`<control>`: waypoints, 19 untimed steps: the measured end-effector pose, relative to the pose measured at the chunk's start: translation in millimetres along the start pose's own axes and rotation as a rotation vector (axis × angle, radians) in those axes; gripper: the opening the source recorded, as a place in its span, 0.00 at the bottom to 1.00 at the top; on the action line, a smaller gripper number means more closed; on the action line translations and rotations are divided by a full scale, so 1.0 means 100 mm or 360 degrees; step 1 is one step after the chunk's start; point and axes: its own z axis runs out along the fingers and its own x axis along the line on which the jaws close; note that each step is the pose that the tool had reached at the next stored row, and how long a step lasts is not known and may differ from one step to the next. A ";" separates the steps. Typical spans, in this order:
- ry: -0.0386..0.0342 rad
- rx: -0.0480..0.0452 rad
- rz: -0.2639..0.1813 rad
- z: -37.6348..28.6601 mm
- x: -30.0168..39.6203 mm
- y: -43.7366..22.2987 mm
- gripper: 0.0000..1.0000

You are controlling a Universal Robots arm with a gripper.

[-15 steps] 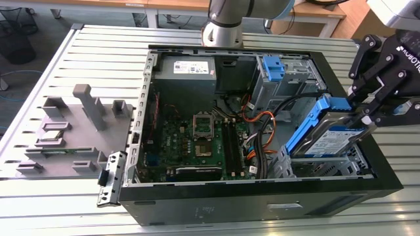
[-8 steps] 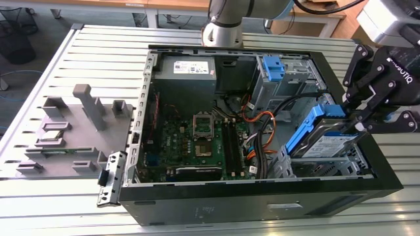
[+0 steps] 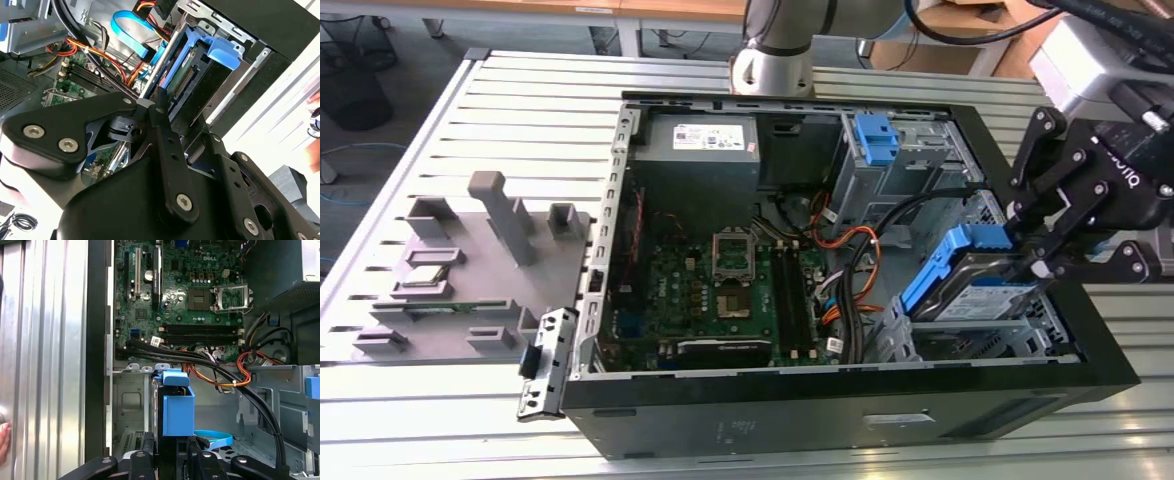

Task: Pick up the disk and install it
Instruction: 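Insert the disk into the insertion slot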

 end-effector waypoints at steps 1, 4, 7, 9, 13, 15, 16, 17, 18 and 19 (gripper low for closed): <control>0.0000 0.0000 -0.0001 0.018 0.002 -0.001 0.35; 0.0000 0.0000 -0.0004 0.073 0.007 -0.004 0.35; 0.0000 -0.0001 -0.0007 0.127 0.012 -0.007 0.35; 0.0000 -0.0001 -0.0008 0.163 0.016 -0.009 0.35; 0.0001 -0.0001 -0.0009 0.207 0.019 -0.012 0.35; 0.0001 -0.0001 -0.0009 0.207 0.019 -0.012 0.35; 0.0001 -0.0001 -0.0009 0.207 0.019 -0.012 0.35; 0.0001 -0.0001 -0.0009 0.208 0.019 -0.012 0.35; 0.0001 -0.0001 -0.0010 0.208 0.019 -0.012 0.35; 0.0001 -0.0001 -0.0009 0.208 0.019 -0.012 0.35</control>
